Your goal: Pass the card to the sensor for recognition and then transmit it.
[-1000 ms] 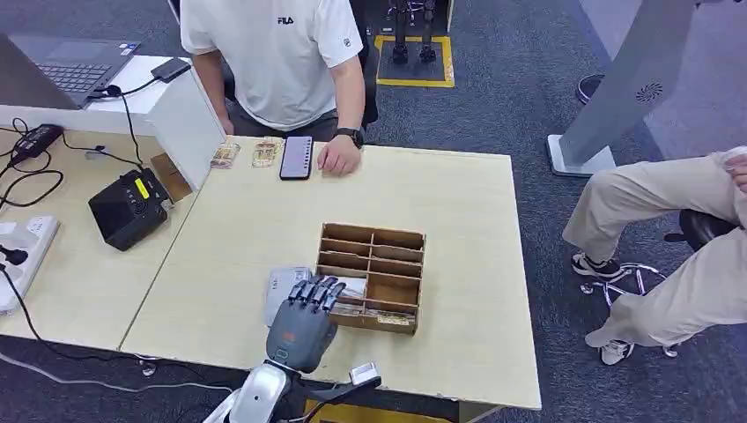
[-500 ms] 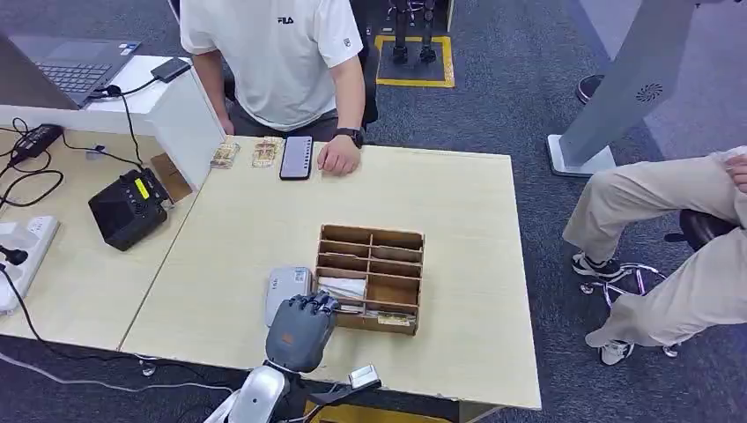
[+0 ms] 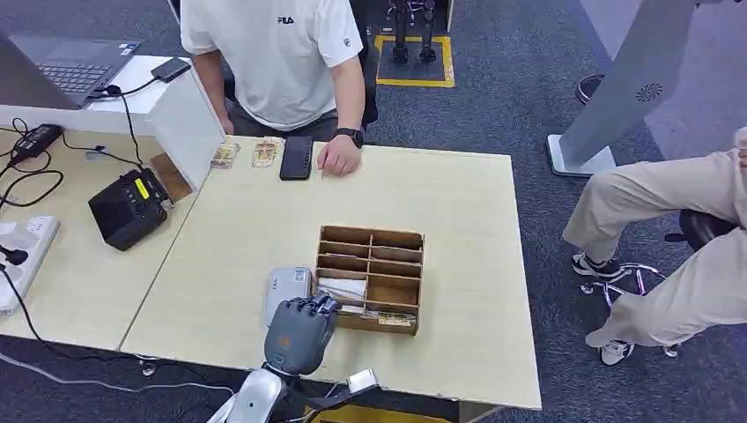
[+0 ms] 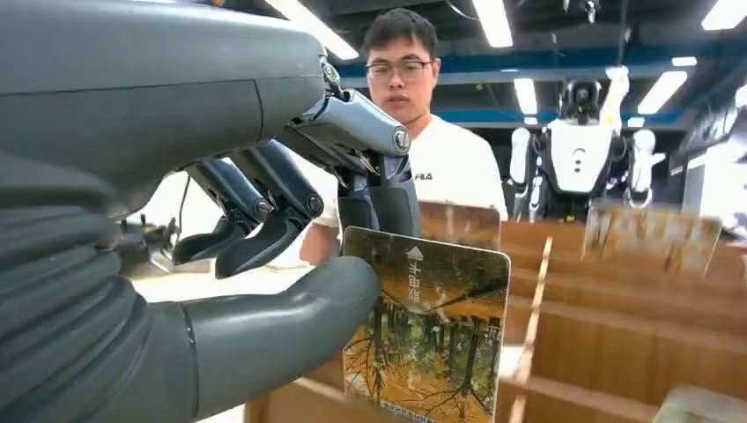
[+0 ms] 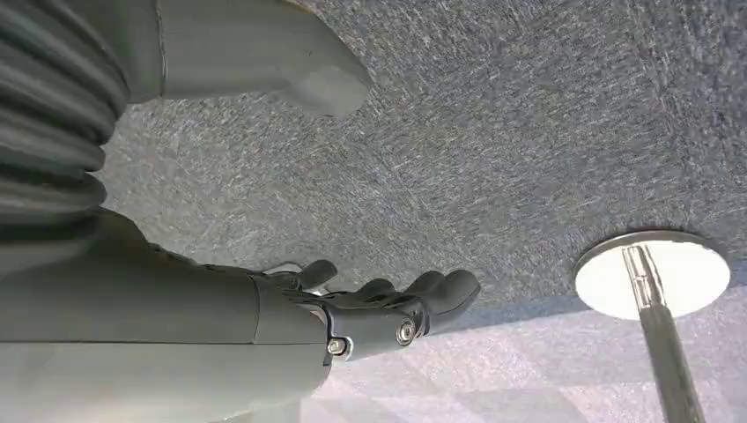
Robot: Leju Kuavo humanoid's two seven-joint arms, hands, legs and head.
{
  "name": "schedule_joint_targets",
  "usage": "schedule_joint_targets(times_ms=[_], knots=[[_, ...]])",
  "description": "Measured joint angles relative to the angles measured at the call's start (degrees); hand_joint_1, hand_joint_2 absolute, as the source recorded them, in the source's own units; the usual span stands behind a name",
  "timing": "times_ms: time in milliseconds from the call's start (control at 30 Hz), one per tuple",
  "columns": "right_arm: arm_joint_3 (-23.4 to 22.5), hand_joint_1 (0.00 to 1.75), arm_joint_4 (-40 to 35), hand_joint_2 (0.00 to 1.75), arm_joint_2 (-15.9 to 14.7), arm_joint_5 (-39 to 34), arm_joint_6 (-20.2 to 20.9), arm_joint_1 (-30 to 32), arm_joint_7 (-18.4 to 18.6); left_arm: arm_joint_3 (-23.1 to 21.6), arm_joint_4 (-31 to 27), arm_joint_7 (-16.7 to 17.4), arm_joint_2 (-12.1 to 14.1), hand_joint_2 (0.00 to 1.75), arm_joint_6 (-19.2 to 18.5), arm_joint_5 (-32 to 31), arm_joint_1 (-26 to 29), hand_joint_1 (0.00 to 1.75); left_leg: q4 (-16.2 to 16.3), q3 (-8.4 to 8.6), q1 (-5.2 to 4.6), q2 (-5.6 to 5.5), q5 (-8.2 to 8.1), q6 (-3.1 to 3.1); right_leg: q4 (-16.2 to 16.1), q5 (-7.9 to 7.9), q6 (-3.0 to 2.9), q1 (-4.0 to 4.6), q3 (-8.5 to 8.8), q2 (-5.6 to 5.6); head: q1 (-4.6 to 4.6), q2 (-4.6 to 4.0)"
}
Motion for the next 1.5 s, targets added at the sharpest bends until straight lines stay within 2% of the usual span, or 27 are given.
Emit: schedule_joint_targets(times_ms=[67,200,267,300,500,567,633,700,767,833,933,1067,1233,1500], knots=[[0.00,0.00,0.02,1.75,-0.02,0.13,0.00,0.00,0.00,1.01,-1.86,-2.73,-0.63,1.75,0.28,2.95,0.72,1.75,0.00,0.00,0.00,0.00,0.00,0.00,0.00,0.00,0.00,0.00,0.00,0.00,0.00,0.00],[0.00,0.00,0.02,1.75,0.00,0.28,0.00,-0.01,0.04,5.34,-6.32,-11.39,-3.50,1.75,0.79,9.51,1.73,1.75,0.00,-0.02,0.00,-0.01,0.00,0.00,0.00,0.00,0.00,0.00,0.00,-0.02,0.00,0.00],[0.00,0.00,0.02,1.75,0.00,0.59,0.00,0.00,0.11,9.25,-8.48,-18.17,-6.37,1.75,0.78,12.70,2.37,1.75,0.00,-0.01,-0.01,-0.01,0.00,0.00,0.00,0.00,0.00,0.00,0.00,-0.01,0.00,0.00],[0.00,0.00,0.02,1.75,-0.02,0.70,0.00,0.00,0.11,11.17,-9.36,-20.31,-7.93,1.75,0.83,13.73,2.44,1.75,0.00,-0.01,-0.01,-0.01,0.00,0.00,0.00,0.00,0.00,0.00,0.00,-0.01,0.04,0.00],[0.00,0.00,0.02,1.75,0.00,1.11,0.00,-0.01,0.11,16.39,-11.95,-22.22,-11.54,1.75,0.83,14.96,2.83,1.75,0.00,0.00,0.01,-0.02,0.00,0.00,0.00,0.00,0.00,0.00,0.01,-0.05,0.00,0.00],[0.00,0.00,0.02,1.75,0.00,1.20,0.00,-0.02,0.11,18.26,-12.57,-26.95,-12.61,1.75,0.83,18.45,2.95,1.75,0.00,0.02,0.02,0.00,0.00,0.00,0.00,0.00,0.00,0.00,0.00,-0.01,0.02,0.00],[0.00,0.00,0.00,1.75,0.00,1.29,0.00,-0.02,0.28,20.43,-13.07,-29.68,-13.07,1.75,0.83,23.51,2.99,1.75,0.00,0.03,0.02,0.04,0.00,0.00,0.00,0.00,0.00,0.00,-0.02,0.05,0.02,0.00],[0.00,0.00,-0.09,1.75,0.00,1.46,0.00,-0.02,0.70,20.98,-13.35,-29.61,-13.20,1.75,0.89,31.51,2.74,1.75,0.00,0.04,0.02,0.03,0.00,0.00,0.00,0.00,-0.01,0.00,-0.03,0.04,0.00,0.00],[0.00,0.00,-0.26,1.75,0.04,1.27,0.00,-0.03,0.87,21.14,-12.94,-29.40,-13.09,1.75,0.76,43.23,1.97,1.75,0.00,0.03,0.02,0.03,0.01,0.00,0.00,0.00,0.00,0.01,-0.05,0.03,0.00,0.00],[0.00,0.00,-0.28,1.75,0.07,1.44,0.00,-0.04,0.83,21.14,-11.40,-27.64,-12.87,1.75,0.68,53.80,-0.53,1.75,0.00,0.00,0.02,0.00,0.02,-0.01,0.00,0.01,0.00,0.01,-0.03,-0.02,0.00,0.00],[0.00,0.00,-0.28,1.75,0.09,2.67,0.00,-0.11,0.55,21.14,-8.26,-25.92,-12.79,1.75,0.54,60.19,-5.83,1.75,0.00,-0.01,0.01,-0.06,0.09,0.04,0.01,0.05,0.00,0.00,0.05,-0.12,0.02,0.00],[0.02,0.00,-0.26,1.75,0.09,3.17,0.00,-0.11,0.20,21.16,-5.15,-25.44,-12.41,1.75,0.63,61.79,-10.29,1.75,0.02,0.01,-0.01,-0.05,0.11,0.02,0.01,0.10,0.00,-0.01,0.05,-0.09,0.02,0.00],[0.02,0.00,-0.26,1.75,0.09,3.59,0.00,-0.11,-0.20,21.24,-2.90,-24.69,-12.22,1.75,0.83,61.24,-12.59,1.75,0.02,-0.02,-0.01,-0.05,0.09,0.02,0.01,0.09,0.00,0.00,0.01,-0.10,0.00,0.00],[0.02,0.00,0.63,1.75,0.09,6.38,0.00,-0.53,-0.33,26.55,6.26,-20.61,-11.95,1.75,1.02,49.29,-21.00,1.75,0.01,-0.01,0.02,-0.05,0.15,-0.04,0.03,0.10,-0.01,0.00,0.01,-0.09,0.00,0.00]])
